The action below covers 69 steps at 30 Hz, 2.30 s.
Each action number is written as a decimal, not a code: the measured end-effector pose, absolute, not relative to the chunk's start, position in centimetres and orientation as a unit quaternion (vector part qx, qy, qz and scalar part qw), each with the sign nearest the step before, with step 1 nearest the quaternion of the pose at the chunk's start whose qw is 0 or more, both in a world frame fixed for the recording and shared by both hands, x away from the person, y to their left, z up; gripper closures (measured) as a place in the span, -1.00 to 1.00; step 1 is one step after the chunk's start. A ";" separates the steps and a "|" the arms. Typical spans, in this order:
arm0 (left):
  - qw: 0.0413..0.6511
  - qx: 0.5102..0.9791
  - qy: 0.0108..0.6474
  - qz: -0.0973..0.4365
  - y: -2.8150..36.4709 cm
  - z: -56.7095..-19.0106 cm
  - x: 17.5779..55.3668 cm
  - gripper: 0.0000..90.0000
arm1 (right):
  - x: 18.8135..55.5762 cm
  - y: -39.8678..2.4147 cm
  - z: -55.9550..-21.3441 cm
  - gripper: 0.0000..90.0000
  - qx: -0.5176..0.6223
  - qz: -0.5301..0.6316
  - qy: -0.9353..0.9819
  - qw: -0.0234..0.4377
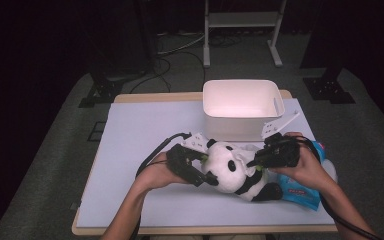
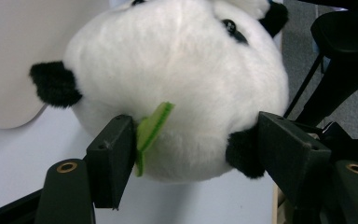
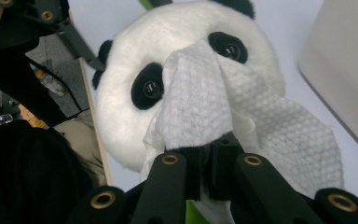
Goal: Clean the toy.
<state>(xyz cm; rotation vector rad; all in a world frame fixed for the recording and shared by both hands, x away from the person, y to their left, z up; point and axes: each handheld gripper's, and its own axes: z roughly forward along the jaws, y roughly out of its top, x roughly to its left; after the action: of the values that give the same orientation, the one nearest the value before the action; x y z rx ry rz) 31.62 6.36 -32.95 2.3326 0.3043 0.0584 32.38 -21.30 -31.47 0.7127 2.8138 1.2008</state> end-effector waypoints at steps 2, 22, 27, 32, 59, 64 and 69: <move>0.383 0.915 0.122 0.021 6.4 -33.1 31.7 -0.34 | 32.8 -21.2 -31.6 0.90 0.228 0.382 0.896 -0.001; 0.395 0.908 0.137 0.033 6.5 -33.0 31.6 -0.22 | 31.6 -16.5 -28.9 0.89 0.174 0.385 0.906 0.022; 0.395 0.908 0.140 0.032 6.5 -33.1 31.7 -0.22 | 31.6 -15.0 -28.9 0.89 0.159 0.380 0.911 0.015; 0.391 0.909 0.141 0.032 6.8 -33.3 31.9 -0.22 | 31.1 -14.8 -29.7 0.89 0.156 0.377 0.913 0.002; 0.377 0.912 0.160 0.025 7.9 -34.3 32.5 -0.23 | 29.6 -19.3 -33.1 0.90 0.196 0.365 0.910 -0.009; 0.380 0.910 0.163 0.023 8.2 -34.4 32.5 -0.23 | 29.5 -19.5 -33.3 0.90 0.199 0.361 0.911 -0.009; 0.384 0.909 0.159 0.028 7.9 -34.1 32.1 -0.23 | 29.5 -19.2 -32.6 0.89 0.192 0.358 0.914 0.004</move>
<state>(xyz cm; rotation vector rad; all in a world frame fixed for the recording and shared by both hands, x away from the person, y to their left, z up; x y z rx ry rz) 32.14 7.86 -34.13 2.3175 0.4053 0.0704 29.51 -19.22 -32.58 0.6000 2.8628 1.1215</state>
